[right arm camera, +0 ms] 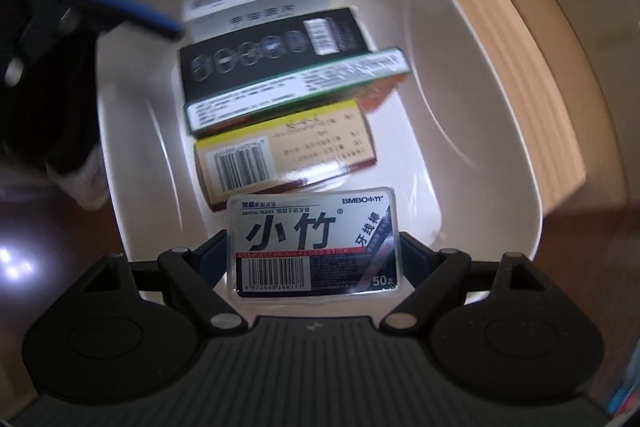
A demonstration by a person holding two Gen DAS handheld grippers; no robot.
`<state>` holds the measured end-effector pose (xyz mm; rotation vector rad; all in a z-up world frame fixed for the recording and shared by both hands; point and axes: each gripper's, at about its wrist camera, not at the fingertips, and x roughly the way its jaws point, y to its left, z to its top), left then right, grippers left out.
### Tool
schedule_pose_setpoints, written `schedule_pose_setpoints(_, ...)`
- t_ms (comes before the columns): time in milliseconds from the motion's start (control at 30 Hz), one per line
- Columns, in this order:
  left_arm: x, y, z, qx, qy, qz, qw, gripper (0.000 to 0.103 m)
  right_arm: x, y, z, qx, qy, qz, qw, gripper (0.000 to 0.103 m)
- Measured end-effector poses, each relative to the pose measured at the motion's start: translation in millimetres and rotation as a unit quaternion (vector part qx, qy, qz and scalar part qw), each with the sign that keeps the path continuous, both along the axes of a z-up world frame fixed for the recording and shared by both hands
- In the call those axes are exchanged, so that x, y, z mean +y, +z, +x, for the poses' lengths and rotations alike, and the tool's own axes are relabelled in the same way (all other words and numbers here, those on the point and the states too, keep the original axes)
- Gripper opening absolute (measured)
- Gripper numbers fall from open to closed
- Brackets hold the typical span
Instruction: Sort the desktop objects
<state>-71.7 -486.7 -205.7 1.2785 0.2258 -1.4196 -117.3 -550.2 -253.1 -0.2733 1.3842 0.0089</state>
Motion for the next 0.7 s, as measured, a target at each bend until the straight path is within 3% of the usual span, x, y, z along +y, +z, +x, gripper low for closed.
schedule_pose_setpoints(267,1,-5,1,0.006,0.004,0.001,1.0,0.096,10,0,-11,-0.025,0.075,-0.017,0.997,0.084)
schedule_pose_setpoints(467,2,-7,3,0.001,0.008,0.006,0.9999,0.096,13,2,-13,-0.031,0.09,-0.016,0.995,0.084)
schedule_pose_setpoints(600,4,-7,4,0.001,0.01,0.008,0.9999,0.096,18,-5,-12,-0.011,0.108,-0.027,0.994,0.084)
schedule_pose_setpoints(700,5,-8,5,-0.003,0.01,0.009,0.9999,0.096,14,-8,-7,-0.006,0.095,-0.023,0.995,0.084)
